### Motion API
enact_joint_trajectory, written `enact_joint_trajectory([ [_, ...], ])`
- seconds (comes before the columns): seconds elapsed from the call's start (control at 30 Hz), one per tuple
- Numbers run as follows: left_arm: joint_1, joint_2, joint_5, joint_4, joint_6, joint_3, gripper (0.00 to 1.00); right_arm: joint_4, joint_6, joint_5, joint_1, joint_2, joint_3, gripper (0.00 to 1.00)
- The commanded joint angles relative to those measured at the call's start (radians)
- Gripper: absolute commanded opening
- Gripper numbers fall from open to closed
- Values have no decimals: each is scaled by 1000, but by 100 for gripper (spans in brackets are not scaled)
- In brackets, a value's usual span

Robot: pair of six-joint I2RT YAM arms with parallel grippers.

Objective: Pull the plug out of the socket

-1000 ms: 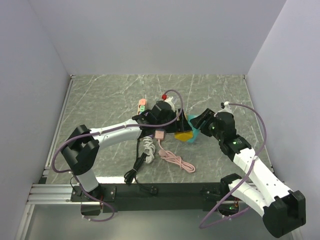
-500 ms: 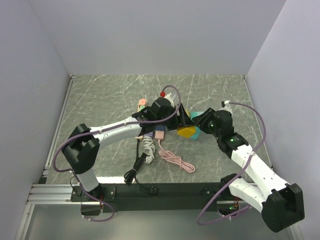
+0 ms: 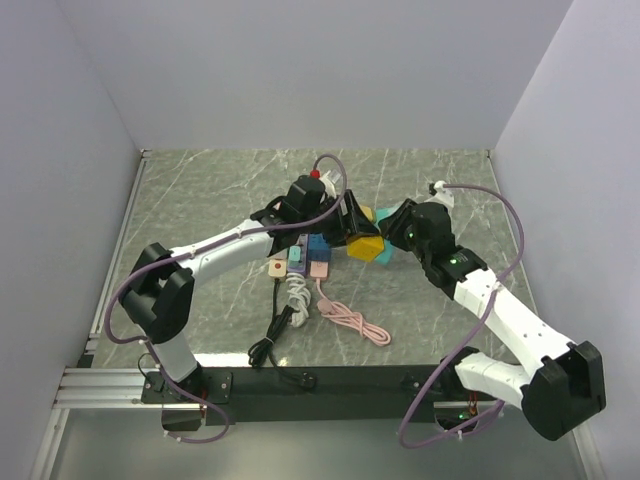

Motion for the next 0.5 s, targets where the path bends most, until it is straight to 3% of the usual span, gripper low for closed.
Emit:
enact_joint_trajectory([
  [0.0,52,-100,114,-159,108,90,0,-155,-195,409,-71,9,-11,0],
  [0.2,107,-169,110,-116,83,32,0,-181,-191,475,-85,26,22,0],
  [0.33,187,-200,189,-81,42,-8,0,-225,-189,530,-86,45,61,0],
  [0.47,204,-172,238,-136,48,69,0,-205,-200,527,-86,29,52,0],
])
